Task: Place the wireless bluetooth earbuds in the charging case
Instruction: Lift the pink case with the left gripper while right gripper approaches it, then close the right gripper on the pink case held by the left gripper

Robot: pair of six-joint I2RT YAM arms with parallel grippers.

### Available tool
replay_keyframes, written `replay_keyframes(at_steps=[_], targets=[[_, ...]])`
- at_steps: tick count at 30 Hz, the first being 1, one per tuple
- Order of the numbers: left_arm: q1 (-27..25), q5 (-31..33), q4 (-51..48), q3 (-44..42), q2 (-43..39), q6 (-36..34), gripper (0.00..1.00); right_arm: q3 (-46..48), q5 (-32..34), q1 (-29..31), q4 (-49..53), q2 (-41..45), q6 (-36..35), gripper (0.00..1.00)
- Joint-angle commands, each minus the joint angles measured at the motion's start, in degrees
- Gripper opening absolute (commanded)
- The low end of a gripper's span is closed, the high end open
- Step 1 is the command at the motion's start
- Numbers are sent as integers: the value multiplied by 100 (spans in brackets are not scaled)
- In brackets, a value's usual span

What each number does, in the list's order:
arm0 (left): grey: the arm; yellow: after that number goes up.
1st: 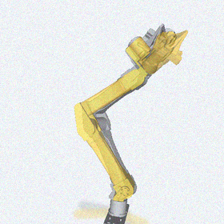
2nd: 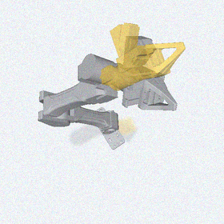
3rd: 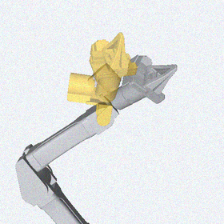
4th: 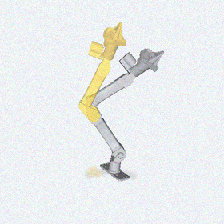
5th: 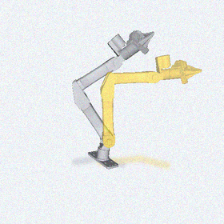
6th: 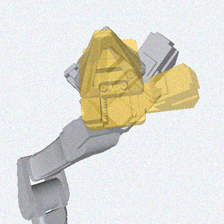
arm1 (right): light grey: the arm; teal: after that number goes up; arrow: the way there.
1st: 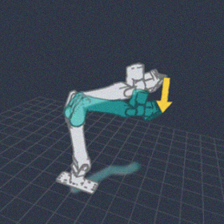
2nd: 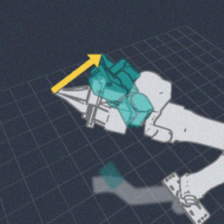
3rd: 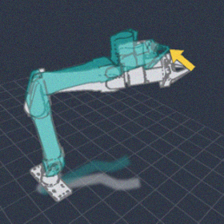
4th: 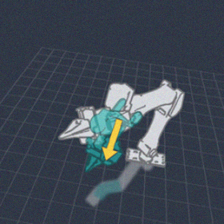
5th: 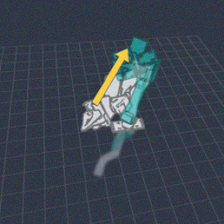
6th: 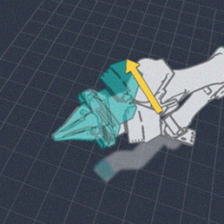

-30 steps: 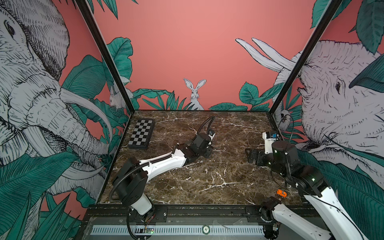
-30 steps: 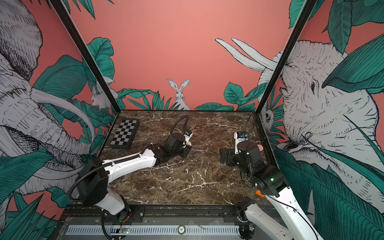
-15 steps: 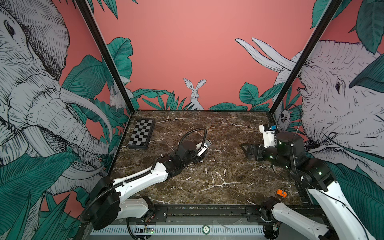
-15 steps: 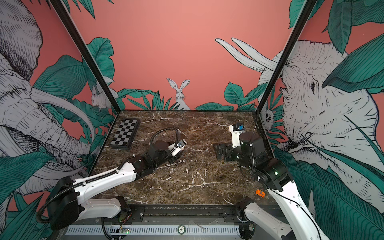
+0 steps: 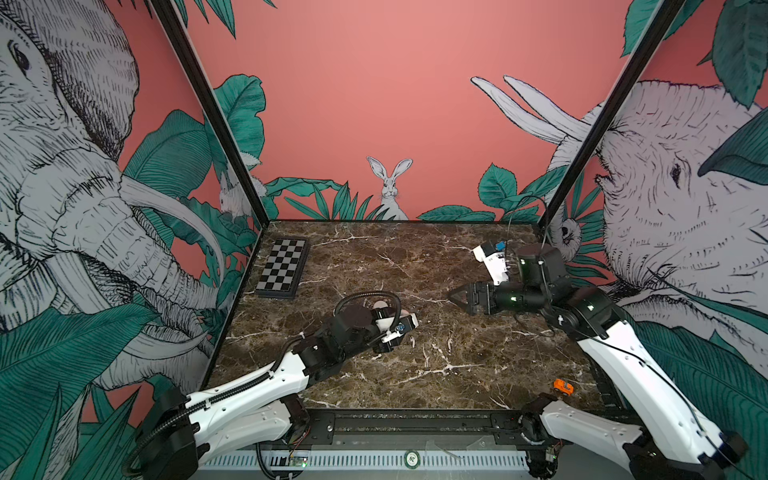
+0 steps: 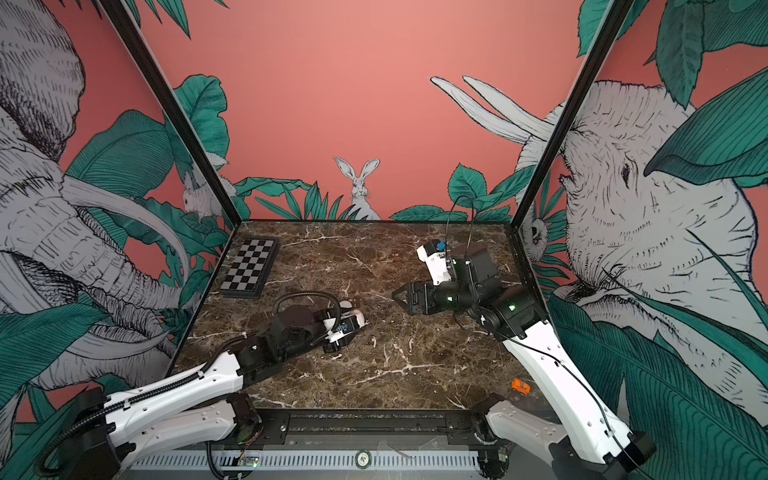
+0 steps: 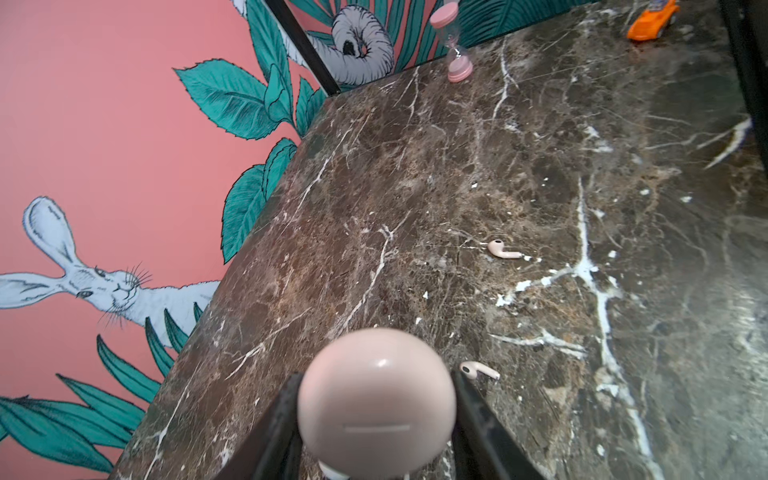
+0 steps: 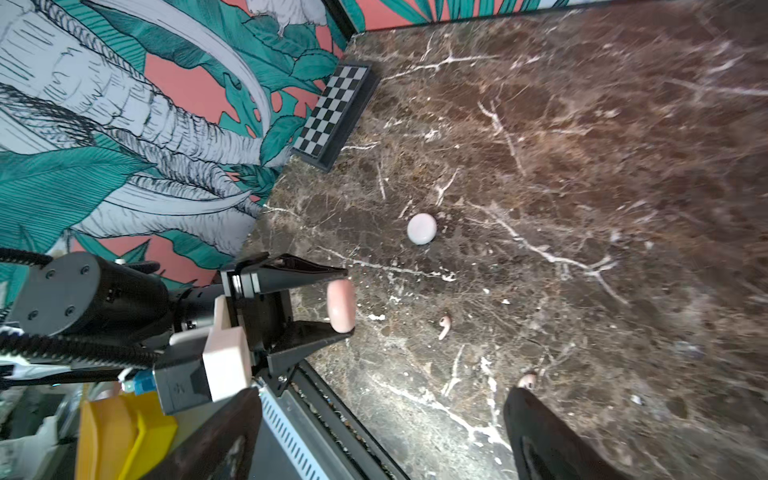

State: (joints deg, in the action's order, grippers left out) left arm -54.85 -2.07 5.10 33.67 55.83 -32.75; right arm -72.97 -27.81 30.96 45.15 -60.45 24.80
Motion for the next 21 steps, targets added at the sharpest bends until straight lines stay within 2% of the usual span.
replay_keyframes(at_steps=[1, 4, 8, 11, 15, 21], targets=[[-68, -49, 193, -15, 8, -326, 0, 265, -796, -2, -805, -156, 372, 84], [-70, 39, 180, 65, 94, -223, 0, 533, -802, 131, -1242, -374, 690, 80], [-70, -26, 192, 96, 184, -190, 0, 918, -489, 438, -1770, -500, 837, 77], [-70, -40, 64, 207, 217, -35, 0, 1113, -339, 734, -2135, -592, 790, 75], [-70, -111, 18, 266, 244, 84, 0, 1315, -78, 1004, -2454, -758, 794, 68], [-70, -166, -130, 392, 340, 307, 0, 1333, 190, 1332, -2568, -1097, 715, 61]])
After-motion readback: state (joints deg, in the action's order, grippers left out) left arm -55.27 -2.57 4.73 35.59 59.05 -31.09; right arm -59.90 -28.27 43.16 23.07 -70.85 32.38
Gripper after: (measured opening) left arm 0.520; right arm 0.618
